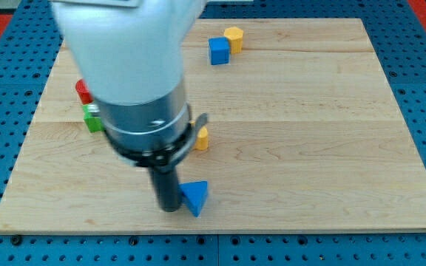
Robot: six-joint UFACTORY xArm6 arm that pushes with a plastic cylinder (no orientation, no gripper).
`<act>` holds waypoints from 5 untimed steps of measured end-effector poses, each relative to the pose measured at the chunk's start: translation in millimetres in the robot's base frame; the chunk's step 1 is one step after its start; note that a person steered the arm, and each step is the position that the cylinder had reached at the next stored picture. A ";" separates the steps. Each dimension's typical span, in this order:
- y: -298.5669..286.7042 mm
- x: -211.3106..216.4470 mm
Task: Move the triangle and heart diagonal to each other
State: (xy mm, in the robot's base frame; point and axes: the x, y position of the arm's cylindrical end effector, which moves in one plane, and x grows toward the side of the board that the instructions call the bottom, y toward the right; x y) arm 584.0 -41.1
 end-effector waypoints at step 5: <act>8.2 -124.8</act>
State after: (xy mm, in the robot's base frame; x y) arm 459.2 -32.9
